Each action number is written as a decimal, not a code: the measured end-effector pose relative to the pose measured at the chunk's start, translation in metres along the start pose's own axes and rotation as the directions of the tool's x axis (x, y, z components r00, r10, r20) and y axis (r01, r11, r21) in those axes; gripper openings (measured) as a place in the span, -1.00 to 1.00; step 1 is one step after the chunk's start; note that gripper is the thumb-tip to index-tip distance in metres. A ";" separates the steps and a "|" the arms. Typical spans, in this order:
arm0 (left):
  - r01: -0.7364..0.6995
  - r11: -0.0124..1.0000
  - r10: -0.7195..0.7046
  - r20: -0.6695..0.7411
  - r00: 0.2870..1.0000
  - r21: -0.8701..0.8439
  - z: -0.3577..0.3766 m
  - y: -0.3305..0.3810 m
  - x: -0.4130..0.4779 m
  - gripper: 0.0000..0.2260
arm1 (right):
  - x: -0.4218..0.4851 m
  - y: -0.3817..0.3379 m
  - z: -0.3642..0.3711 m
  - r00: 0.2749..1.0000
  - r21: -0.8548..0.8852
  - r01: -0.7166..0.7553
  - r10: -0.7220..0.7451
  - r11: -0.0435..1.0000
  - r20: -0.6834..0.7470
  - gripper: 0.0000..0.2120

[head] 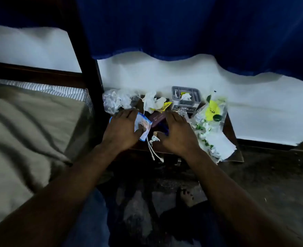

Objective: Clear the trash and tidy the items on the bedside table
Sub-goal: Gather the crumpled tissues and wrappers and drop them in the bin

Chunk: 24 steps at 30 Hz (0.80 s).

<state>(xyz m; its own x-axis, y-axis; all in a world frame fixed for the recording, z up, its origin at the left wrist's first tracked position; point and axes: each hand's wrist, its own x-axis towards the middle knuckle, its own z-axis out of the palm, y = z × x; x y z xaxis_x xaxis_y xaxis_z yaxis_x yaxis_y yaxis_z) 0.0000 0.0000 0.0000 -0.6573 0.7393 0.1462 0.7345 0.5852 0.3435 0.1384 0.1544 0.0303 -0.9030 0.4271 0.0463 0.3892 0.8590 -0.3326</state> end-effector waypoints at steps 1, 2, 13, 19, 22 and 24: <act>-0.016 0.999 0.015 -0.037 0.999 -0.039 0.010 -0.006 0.000 -0.40 | 0.002 0.003 0.009 1.000 0.040 -0.001 0.001 0.999 -0.004 -0.27; -0.010 0.997 0.003 -0.092 0.996 -0.077 0.014 -0.011 0.000 -0.45 | 0.003 0.004 0.013 1.000 0.089 -0.011 0.012 0.996 -0.017 -0.28; -0.007 0.999 0.000 -0.137 0.991 -0.053 0.046 0.007 0.036 -0.61 | 0.041 0.013 0.059 1.000 0.267 -0.007 0.013 0.964 -0.018 -0.33; 0.187 0.978 -0.165 -0.197 0.966 0.097 0.045 -0.016 0.050 -0.39 | 0.048 0.031 0.067 0.992 0.219 -0.044 0.016 0.975 0.126 -0.29; 0.269 0.956 -0.255 -0.120 0.959 0.116 0.050 -0.018 0.048 -0.26 | 0.046 0.036 0.067 0.983 0.254 -0.079 0.033 0.964 0.180 -0.29; 0.293 0.944 -0.286 -0.064 0.956 0.154 0.055 -0.013 0.047 -0.23 | 0.048 0.036 0.068 0.982 0.294 -0.107 0.056 0.950 0.178 -0.35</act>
<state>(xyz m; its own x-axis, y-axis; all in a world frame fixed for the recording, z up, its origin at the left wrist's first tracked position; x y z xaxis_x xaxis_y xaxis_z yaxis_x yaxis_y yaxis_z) -0.0309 0.0456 -0.0482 -0.8496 0.5177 0.1009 0.5264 0.8202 0.2238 0.0968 0.1871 -0.0433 -0.8977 0.4174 -0.1410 0.4134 0.6872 -0.5975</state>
